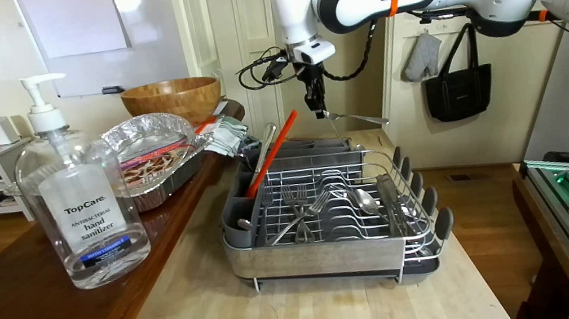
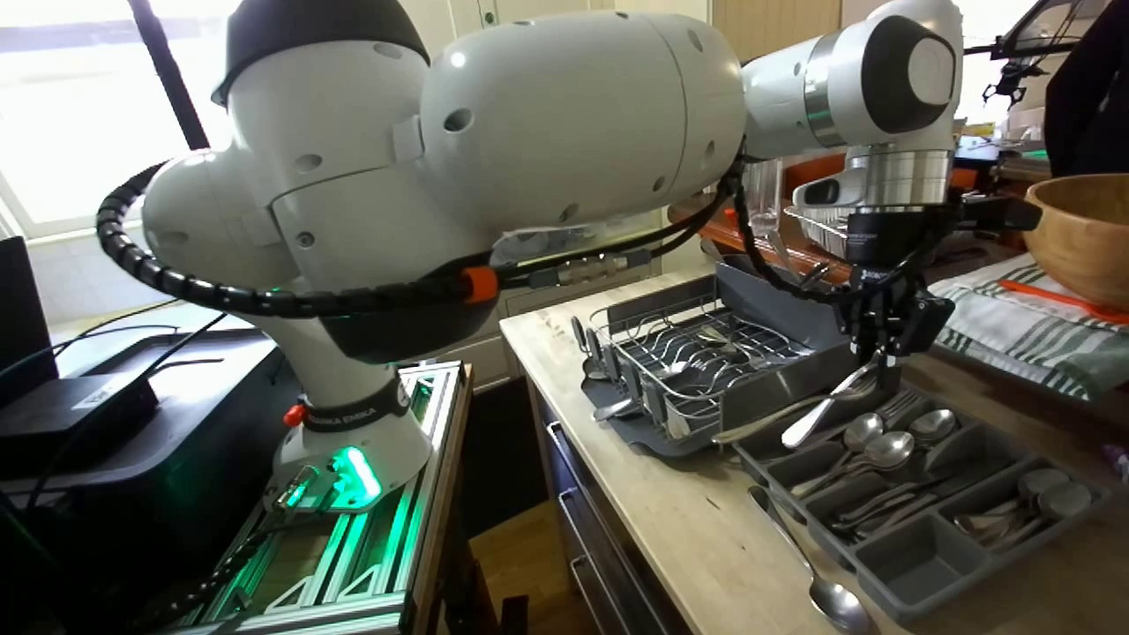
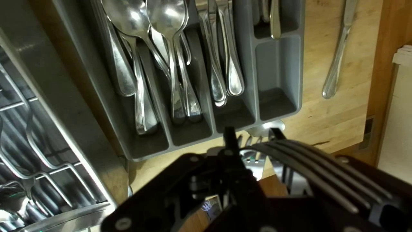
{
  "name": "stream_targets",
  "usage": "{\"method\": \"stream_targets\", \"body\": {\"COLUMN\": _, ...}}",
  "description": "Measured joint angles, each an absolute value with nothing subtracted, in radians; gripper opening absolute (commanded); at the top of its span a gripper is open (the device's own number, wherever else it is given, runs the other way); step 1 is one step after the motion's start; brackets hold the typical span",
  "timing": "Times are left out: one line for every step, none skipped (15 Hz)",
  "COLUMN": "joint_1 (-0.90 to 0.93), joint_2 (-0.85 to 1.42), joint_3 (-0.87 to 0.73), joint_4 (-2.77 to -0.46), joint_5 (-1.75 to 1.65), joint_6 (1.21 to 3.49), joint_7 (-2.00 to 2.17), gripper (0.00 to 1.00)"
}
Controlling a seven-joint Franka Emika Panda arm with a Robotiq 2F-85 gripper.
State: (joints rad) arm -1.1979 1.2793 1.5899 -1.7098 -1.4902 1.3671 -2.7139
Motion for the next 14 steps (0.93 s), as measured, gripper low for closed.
{"method": "stream_targets", "body": {"joint_1": -1.198, "joint_2": 1.281, "joint_3": 1.590, "joint_4": -1.711, "joint_5": -1.495, "joint_6": 1.367, "joint_7": -2.714, "gripper": 0.07}}
{"method": "stream_targets", "body": {"joint_1": -1.199, "joint_2": 1.284, "joint_3": 1.590, "joint_4": -1.711, "joint_5": -1.497, "joint_6": 1.369, "joint_7": -2.714, "gripper": 0.07}}
{"method": "stream_targets", "body": {"joint_1": -1.200, "joint_2": 1.286, "joint_3": 1.591, "joint_4": -1.711, "joint_5": -1.497, "joint_6": 1.370, "joint_7": -2.714, "gripper": 0.07}}
{"method": "stream_targets", "body": {"joint_1": -1.203, "joint_2": 1.290, "joint_3": 1.593, "joint_4": -1.711, "joint_5": -1.498, "joint_6": 1.371, "joint_7": -2.714, "gripper": 0.07}}
{"method": "stream_targets", "body": {"joint_1": -1.205, "joint_2": 1.293, "joint_3": 1.595, "joint_4": -1.711, "joint_5": -1.498, "joint_6": 1.372, "joint_7": -2.714, "gripper": 0.07}}
{"method": "stream_targets", "body": {"joint_1": -1.207, "joint_2": 1.298, "joint_3": 1.599, "joint_4": -1.711, "joint_5": -1.498, "joint_6": 1.372, "joint_7": -2.714, "gripper": 0.07}}
{"method": "stream_targets", "body": {"joint_1": -1.206, "joint_2": 1.297, "joint_3": 1.596, "joint_4": -1.723, "joint_5": -1.450, "joint_6": 1.406, "joint_7": -2.702, "gripper": 0.30}}
{"method": "stream_targets", "body": {"joint_1": -1.202, "joint_2": 1.290, "joint_3": 1.587, "joint_4": -1.756, "joint_5": -1.387, "joint_6": 1.457, "joint_7": -2.683, "gripper": 0.30}}
{"method": "stream_targets", "body": {"joint_1": -1.195, "joint_2": 1.283, "joint_3": 1.581, "joint_4": -1.787, "joint_5": -1.362, "joint_6": 1.482, "joint_7": -2.665, "gripper": 0.30}}
{"method": "stream_targets", "body": {"joint_1": -1.186, "joint_2": 1.275, "joint_3": 1.577, "joint_4": -1.807, "joint_5": -1.352, "joint_6": 1.490, "joint_7": -2.650, "gripper": 0.30}}
{"method": "stream_targets", "body": {"joint_1": -1.178, "joint_2": 1.269, "joint_3": 1.576, "joint_4": -1.818, "joint_5": -1.342, "joint_6": 1.491, "joint_7": -2.639, "gripper": 0.30}}
{"method": "stream_targets", "body": {"joint_1": -1.173, "joint_2": 1.264, "joint_3": 1.576, "joint_4": -1.822, "joint_5": -1.338, "joint_6": 1.491, "joint_7": -2.634, "gripper": 0.30}}
{"method": "stream_targets", "body": {"joint_1": -1.173, "joint_2": 1.260, "joint_3": 1.575, "joint_4": -1.822, "joint_5": -1.335, "joint_6": 1.491, "joint_7": -2.633, "gripper": 0.30}}
{"method": "stream_targets", "body": {"joint_1": -1.176, "joint_2": 1.258, "joint_3": 1.575, "joint_4": -1.822, "joint_5": -1.335, "joint_6": 1.492, "joint_7": -2.633, "gripper": 0.30}}
